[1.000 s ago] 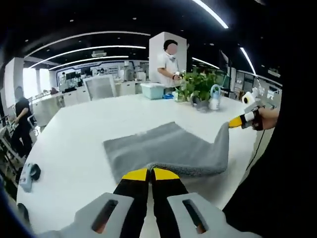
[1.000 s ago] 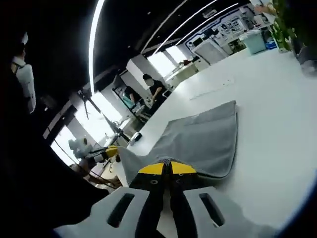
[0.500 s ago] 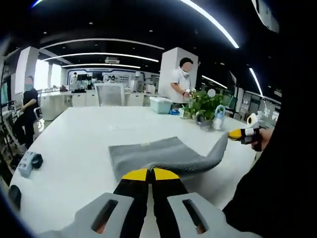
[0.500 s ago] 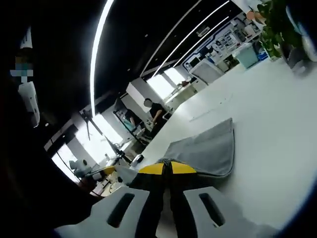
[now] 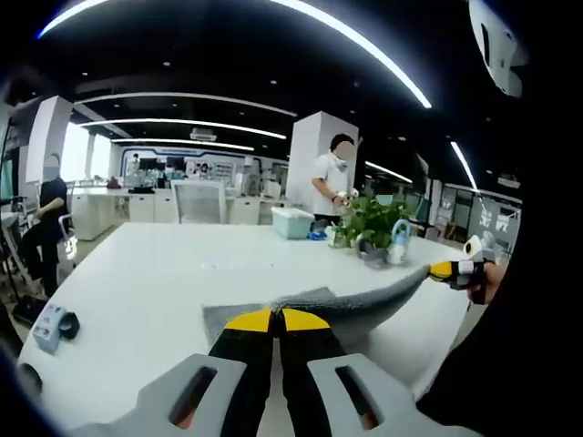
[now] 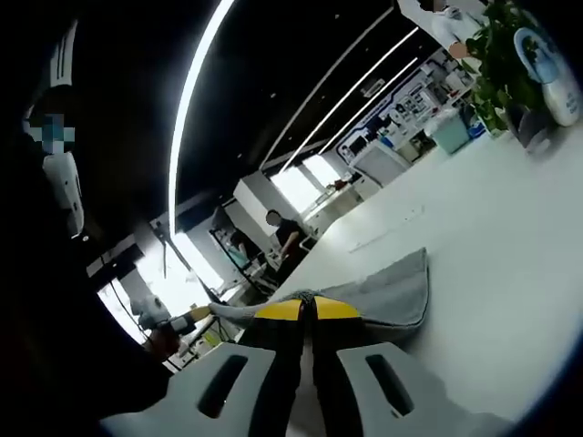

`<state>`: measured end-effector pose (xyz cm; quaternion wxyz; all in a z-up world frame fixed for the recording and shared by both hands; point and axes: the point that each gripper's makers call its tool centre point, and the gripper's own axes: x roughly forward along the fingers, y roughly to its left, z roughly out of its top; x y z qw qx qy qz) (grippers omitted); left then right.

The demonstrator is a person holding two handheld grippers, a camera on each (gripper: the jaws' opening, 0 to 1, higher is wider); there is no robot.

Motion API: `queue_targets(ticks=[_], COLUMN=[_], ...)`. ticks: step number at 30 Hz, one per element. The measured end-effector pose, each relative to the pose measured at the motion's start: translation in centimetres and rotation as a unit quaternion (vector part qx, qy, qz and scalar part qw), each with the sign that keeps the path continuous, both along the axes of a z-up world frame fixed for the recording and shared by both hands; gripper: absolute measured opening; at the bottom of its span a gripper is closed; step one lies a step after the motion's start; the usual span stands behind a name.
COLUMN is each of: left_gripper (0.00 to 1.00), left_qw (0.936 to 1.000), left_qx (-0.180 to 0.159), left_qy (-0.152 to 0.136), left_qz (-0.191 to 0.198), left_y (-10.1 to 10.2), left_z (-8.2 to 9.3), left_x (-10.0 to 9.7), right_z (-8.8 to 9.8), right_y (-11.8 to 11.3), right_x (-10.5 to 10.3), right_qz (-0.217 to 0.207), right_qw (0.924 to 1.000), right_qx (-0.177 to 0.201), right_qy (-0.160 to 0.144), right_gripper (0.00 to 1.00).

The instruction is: Fold the towel on the table until its edges align and the towel forms a compact rectangular stack.

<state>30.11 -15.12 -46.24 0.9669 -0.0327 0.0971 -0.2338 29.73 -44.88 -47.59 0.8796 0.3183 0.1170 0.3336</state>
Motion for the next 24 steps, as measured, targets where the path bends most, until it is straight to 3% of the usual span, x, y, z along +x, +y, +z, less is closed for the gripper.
queue_targets(ticks=[4, 7, 8, 9, 13, 17, 19, 24], left_gripper=[0.02, 0.02, 0.02, 0.02, 0.02, 0.02, 0.02, 0.02], left_qw=[0.9996, 0.9999, 0.9997, 0.9987, 0.9975, 0.9969, 0.9971, 0.9954], left_qx=[-0.026, -0.003, -0.012, -0.042, -0.057, -0.058, -0.05, -0.061], left_qy=[-0.007, -0.008, -0.014, -0.026, -0.04, -0.051, -0.056, -0.073], left_qz=[0.008, 0.011, 0.012, 0.014, 0.014, 0.014, 0.014, 0.013], left_y=[1.0, 2.3, 2.0, 1.6, 1.8, 1.8, 1.9, 2.6], left_z=[1.1, 1.3, 1.9, 2.7, 3.8, 4.8, 5.2, 6.9], left_x=[0.6, 0.0, 0.0, 0.1, 0.2, 0.3, 0.2, 0.3], right_z=[1.1, 2.0, 2.2, 2.4, 3.9, 4.7, 6.2, 7.6], right_y=[0.0, 0.3, 0.3, 0.3, 0.1, 0.0, 0.0, 0.3], right_x=[0.3, 0.4, 0.5, 0.5, 0.9, 1.2, 1.3, 1.5], right_qz=[0.004, 0.007, 0.009, 0.009, 0.008, 0.005, 0.0, 0.004], right_qw=[0.9999, 0.9996, 0.9995, 0.9995, 0.9984, 0.9978, 0.9955, 0.9948], right_qx=[0.009, 0.007, 0.008, 0.01, 0.029, 0.036, 0.066, 0.055], right_qy=[-0.012, -0.026, -0.028, -0.03, -0.047, -0.055, -0.068, -0.086], right_gripper=[0.0, 0.0, 0.0, 0.0, 0.0, 0.0, 0.0, 0.0])
